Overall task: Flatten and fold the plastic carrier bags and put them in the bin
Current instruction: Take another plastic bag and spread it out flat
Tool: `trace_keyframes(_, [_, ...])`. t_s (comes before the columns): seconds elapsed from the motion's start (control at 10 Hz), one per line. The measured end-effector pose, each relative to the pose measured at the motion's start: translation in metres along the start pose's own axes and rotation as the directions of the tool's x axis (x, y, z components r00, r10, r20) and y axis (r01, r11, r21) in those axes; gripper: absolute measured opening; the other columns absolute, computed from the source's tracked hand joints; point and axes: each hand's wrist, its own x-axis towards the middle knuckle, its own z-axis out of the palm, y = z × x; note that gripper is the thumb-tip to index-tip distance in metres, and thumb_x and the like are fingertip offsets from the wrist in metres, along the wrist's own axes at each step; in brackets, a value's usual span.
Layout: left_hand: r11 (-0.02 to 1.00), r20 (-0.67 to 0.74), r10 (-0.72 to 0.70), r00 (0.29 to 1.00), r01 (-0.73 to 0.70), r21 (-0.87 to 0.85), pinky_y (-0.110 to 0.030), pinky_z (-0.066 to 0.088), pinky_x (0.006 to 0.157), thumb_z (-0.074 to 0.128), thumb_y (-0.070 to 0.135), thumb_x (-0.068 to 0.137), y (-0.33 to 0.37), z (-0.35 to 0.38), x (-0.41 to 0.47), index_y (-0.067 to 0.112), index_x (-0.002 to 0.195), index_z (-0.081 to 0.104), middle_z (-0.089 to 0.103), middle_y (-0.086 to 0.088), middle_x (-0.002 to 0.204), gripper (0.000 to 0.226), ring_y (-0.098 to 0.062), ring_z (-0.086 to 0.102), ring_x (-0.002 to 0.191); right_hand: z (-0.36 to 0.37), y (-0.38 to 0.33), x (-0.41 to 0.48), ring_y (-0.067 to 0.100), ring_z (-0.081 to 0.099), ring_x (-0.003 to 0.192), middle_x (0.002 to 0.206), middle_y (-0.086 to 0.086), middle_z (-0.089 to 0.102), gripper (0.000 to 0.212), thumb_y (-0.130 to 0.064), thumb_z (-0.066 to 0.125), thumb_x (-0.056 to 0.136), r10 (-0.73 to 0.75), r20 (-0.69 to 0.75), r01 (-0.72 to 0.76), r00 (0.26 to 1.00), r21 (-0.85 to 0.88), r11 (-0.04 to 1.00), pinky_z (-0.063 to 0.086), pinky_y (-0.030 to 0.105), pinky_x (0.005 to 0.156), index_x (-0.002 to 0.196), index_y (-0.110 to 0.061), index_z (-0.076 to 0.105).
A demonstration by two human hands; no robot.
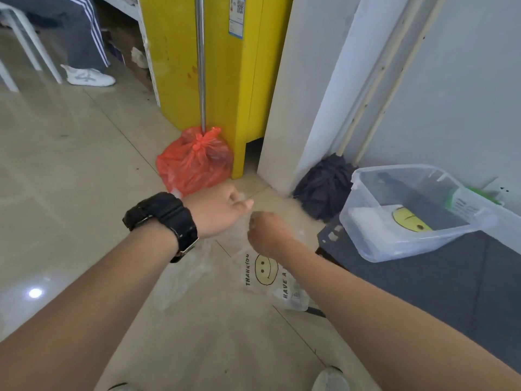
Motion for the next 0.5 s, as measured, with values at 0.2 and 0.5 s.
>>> trace_keyframes(0.2, [0.944,0.022,-0.147,0.989,0.134,0.303,-0.023,0.030,0.063,0.036,0.045,0.102,-0.031,-0.011,0.000,0.026,0.139,0.042,0.057,0.005,0.123,0.042,-0.019,0.054,0.107,0.115,0.077,0.038,0.037,0.034,0.141,0.153,0.020,0.035,0.055,-0.027,0.045,0.095,0.524,0.395,-0.625,0.755,0.187,0.758,0.030,0.044,0.114,0.146,-0.007,0.042])
trace_keyframes(0.5, [0.916,-0.010,-0.187,0.982,0.178,0.361,-0.028,0.035,0.073,0.036,0.053,0.100,-0.056,-0.023,0.005,0.017,0.135,0.042,0.058,-0.007,0.128,0.051,-0.027,0.057,0.108,0.083,0.086,0.047,0.033,0.054,0.127,0.136,0.020,0.056,0.019,-0.014,0.043,0.102,0.539,0.351,-0.639,0.766,0.326,0.697,0.045,0.034,0.104,0.104,-0.008,0.061])
